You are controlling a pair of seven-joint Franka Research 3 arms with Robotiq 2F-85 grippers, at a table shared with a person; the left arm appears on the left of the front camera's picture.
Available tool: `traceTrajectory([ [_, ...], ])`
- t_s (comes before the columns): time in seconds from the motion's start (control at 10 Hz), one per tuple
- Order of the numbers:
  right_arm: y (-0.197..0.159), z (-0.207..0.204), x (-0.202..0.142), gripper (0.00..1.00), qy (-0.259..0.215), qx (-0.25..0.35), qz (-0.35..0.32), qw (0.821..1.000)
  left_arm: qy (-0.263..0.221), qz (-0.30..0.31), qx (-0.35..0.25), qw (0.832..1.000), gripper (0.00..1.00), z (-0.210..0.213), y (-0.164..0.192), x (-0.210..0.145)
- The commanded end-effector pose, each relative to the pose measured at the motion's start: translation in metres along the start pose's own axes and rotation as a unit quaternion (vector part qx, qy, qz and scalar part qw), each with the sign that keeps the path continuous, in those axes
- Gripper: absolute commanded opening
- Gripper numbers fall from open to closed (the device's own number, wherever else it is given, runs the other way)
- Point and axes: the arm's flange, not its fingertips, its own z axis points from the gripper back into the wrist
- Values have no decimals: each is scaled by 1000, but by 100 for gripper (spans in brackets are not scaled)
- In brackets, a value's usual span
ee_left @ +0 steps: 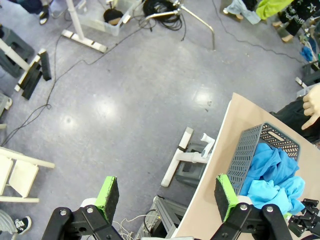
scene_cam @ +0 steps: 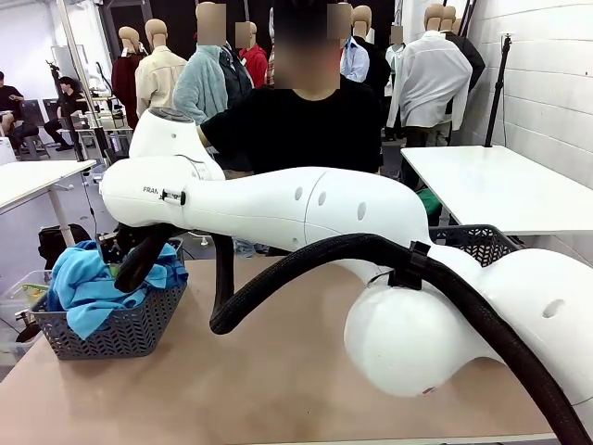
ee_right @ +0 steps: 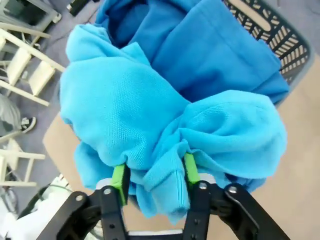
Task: Sort the tops and bottoms.
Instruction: Sort the clothes according to human instructions.
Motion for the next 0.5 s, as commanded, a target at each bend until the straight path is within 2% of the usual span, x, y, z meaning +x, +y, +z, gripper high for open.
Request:
traceTrajectory([
  [0.0, 36, -45, 243, 100, 9, -26, 10, 1000, -5, 0, 1, 1000, 100, 1, 1, -1],
  [0.4, 53, 28, 246, 100, -11, -70, 23, 997, -5, 0, 1, 1000, 100, 1, 1, -1],
])
